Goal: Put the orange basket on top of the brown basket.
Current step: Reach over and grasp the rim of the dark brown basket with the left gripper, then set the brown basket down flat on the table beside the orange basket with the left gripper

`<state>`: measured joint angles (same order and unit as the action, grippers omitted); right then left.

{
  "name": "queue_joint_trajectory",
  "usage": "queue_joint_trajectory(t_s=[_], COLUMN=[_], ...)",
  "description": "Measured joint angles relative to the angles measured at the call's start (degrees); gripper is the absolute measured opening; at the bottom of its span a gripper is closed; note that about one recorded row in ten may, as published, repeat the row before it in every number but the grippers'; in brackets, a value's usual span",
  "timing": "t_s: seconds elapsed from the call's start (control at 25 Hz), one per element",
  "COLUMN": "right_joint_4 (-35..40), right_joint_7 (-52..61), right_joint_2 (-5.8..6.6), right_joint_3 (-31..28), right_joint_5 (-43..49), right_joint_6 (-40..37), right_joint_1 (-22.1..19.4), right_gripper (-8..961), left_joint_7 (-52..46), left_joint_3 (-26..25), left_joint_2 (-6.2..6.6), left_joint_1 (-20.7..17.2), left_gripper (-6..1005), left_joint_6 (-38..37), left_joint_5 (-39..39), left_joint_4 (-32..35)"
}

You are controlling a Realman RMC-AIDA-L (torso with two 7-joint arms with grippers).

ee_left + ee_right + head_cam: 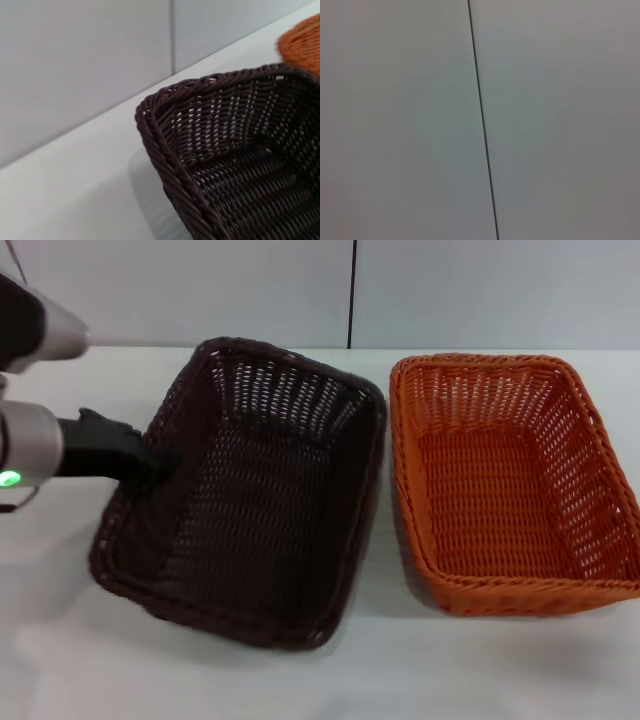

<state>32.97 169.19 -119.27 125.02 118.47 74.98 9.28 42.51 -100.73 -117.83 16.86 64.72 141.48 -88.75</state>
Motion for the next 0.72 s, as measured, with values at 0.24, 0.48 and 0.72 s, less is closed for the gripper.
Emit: queue_joint_trajectory(t_s=[0.24, 0.48, 0.72], right_joint_4=[0.35, 1.29, 1.45], right_joint_7=[0.00, 0.00, 0.00], right_joint_2=[-0.15, -0.27, -0.27], right_joint_3=[0.20, 1.42, 2.19], right_joint_5=[0.00, 0.00, 0.00], right_joint_6=[1.40, 3.55, 4.54], right_joint_1=[-0.61, -1.72, -2.37], right_gripper=[741, 741, 741], left_joint_7=[16.46, 29.14, 36.90], left_joint_3=[-12.65, -22.47, -22.48], left_joint_2=[0.12, 0.50, 2.63], left_joint_1=[3.09, 9.25, 16.45], left_gripper=[276, 239, 215], left_joint_6=[12.54, 25.40, 28.91], left_joint_5=[-8.98, -11.40, -9.83], left_joint_4=[-0.54, 0.88, 6.63])
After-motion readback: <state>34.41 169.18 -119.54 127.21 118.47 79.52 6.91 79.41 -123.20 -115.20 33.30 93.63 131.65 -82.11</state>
